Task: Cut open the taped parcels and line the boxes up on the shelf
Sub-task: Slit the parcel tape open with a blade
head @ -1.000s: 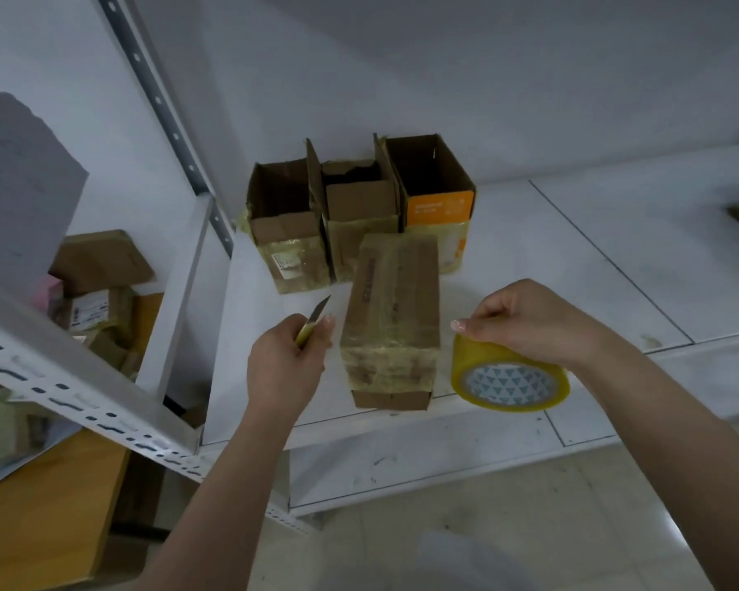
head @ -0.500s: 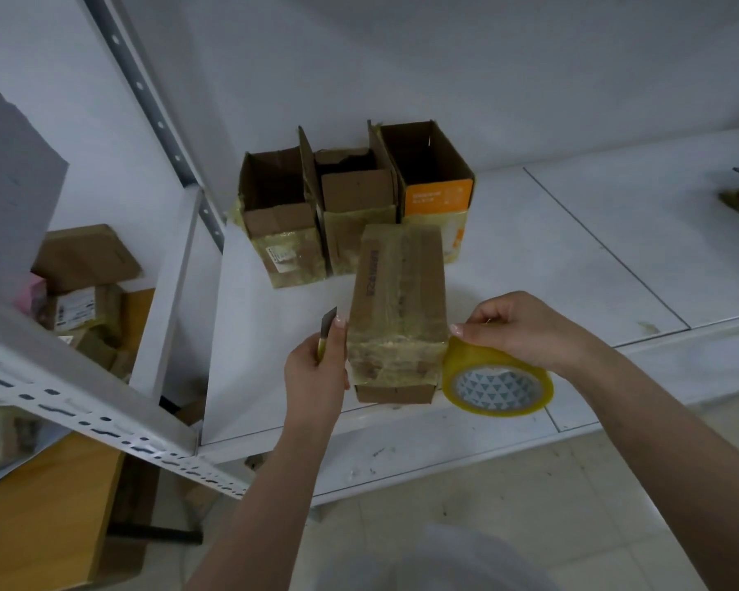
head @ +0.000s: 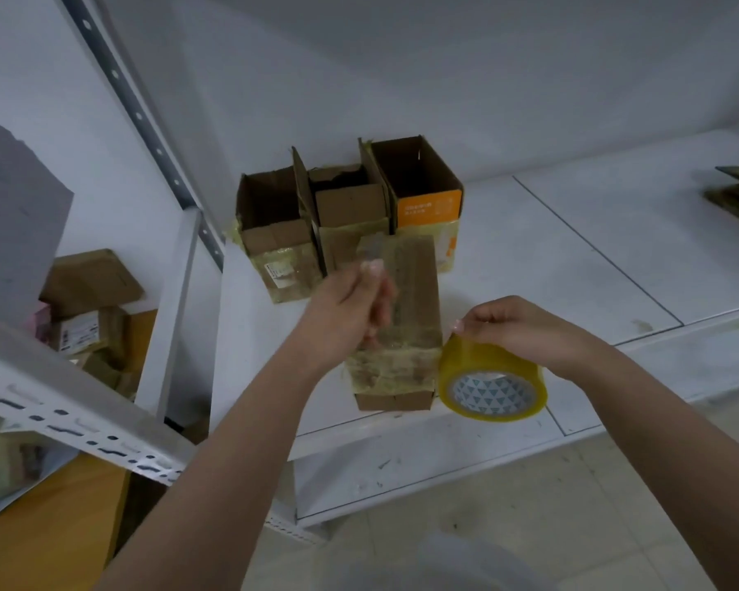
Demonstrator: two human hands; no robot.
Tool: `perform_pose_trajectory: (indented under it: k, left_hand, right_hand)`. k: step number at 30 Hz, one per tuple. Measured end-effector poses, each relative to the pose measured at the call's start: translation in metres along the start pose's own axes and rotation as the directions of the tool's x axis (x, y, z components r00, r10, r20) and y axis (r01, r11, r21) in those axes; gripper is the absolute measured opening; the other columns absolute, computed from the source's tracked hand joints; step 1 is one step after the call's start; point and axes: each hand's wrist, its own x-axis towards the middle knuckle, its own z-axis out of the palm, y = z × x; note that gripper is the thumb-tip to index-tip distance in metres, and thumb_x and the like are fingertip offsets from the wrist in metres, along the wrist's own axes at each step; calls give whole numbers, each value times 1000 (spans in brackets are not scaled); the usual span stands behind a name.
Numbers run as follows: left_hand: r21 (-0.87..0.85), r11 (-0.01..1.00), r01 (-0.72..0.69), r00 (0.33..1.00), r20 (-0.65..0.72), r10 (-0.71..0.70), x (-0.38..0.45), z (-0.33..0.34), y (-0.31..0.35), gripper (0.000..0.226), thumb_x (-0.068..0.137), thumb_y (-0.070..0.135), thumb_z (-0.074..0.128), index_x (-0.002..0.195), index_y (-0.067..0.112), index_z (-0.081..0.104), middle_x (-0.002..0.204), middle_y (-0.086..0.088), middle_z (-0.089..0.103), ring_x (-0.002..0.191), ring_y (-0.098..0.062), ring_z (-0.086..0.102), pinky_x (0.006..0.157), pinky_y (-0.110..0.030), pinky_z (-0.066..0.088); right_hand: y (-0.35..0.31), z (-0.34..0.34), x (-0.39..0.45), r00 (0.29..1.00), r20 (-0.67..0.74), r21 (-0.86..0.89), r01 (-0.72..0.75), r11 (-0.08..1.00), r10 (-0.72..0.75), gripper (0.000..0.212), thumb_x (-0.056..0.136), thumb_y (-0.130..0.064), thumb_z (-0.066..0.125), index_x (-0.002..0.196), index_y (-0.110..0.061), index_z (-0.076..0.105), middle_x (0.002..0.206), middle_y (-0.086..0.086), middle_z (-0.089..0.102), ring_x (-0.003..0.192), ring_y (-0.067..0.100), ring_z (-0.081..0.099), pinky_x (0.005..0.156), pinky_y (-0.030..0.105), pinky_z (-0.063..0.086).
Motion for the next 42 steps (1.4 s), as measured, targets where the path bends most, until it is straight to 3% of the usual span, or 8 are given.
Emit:
perform_pose_trajectory:
  k: [4, 9, 16, 23, 30, 37, 40, 42]
  left_hand:
    - [7, 998, 67, 965, 254, -67, 19, 31, 14, 45, 105, 37, 35, 77, 10, 58, 53, 3, 61, 43, -10, 53, 44, -19, 45]
    - [32, 999, 29, 980, 198, -35, 24, 35, -1, 46, 104, 40, 39, 73, 11, 57, 48, 2, 57, 37, -11, 49, 40, -17, 40]
    - [100, 995, -25, 982, 190, 5, 22, 37, 1, 39, 104, 39, 37, 81, 12, 53, 50, -2, 61, 34, -11, 45, 40, -17, 37]
    - [255, 963, -83, 922, 387, -23, 22, 35, 24, 42, 104, 33, 42, 68, 17, 58, 55, 10, 58, 47, -4, 52, 49, -14, 41]
    - [753, 582, -308, 787, 545, -288, 32, 49, 52, 47, 103, 37, 38, 62, 20, 54, 60, 5, 52, 55, -8, 47, 55, -28, 33]
    - [864, 396, -312, 770, 474, -428, 37, 67, 61, 44, 104, 34, 36, 67, 16, 52, 70, -2, 55, 64, -17, 52, 55, -29, 38]
    - [894, 299, -334, 779, 441, -447, 41, 76, 63, 40, 103, 33, 36, 70, 16, 51, 72, -2, 54, 64, -17, 52, 54, -29, 39]
    - [879, 361, -312, 767, 457, -450, 41, 71, 61, 43, 104, 36, 37, 68, 16, 51, 69, -1, 55, 62, -16, 53, 54, -29, 39]
  right_hand:
    - [7, -14, -4, 989, 150, 118, 0, 993, -18, 13, 84, -32, 71, 96, -29, 77, 96, -3, 74, 92, 18, 70, 69, 21, 50]
    - [25, -25, -11, 977, 198, 230, 36, 972, -83, 35, 75, -44, 71, 108, -35, 72, 104, 4, 73, 97, 21, 70, 87, 35, 56]
    - [51, 3, 0, 988, 148, 14, -45, 999, 43, 31, 80, -45, 74, 103, -25, 71, 84, -2, 72, 75, 12, 68, 61, 22, 54]
    - [56, -19, -14, 982, 185, 114, 5, 993, -26, 38, 76, -56, 62, 106, -36, 76, 103, -9, 75, 97, 8, 70, 86, 24, 55]
    - [42, -21, -16, 997, 78, 13, -4, 1000, 3, 18, 94, -35, 61, 90, -35, 79, 84, -17, 75, 82, -2, 69, 74, 18, 51]
    - [15, -29, -23, 999, -31, -242, 15, 970, -23, 16, 92, -41, 63, 94, -36, 79, 103, -11, 74, 98, 10, 65, 94, 39, 52]
    - [10, -27, -23, 999, -42, -210, 4, 978, -13, 17, 91, -40, 64, 93, -32, 79, 106, -10, 73, 99, 10, 65, 95, 39, 52]
    - [13, -28, -23, 999, -43, -113, -20, 993, 15, 15, 90, -36, 66, 89, -31, 80, 104, -8, 74, 98, 12, 66, 92, 37, 54]
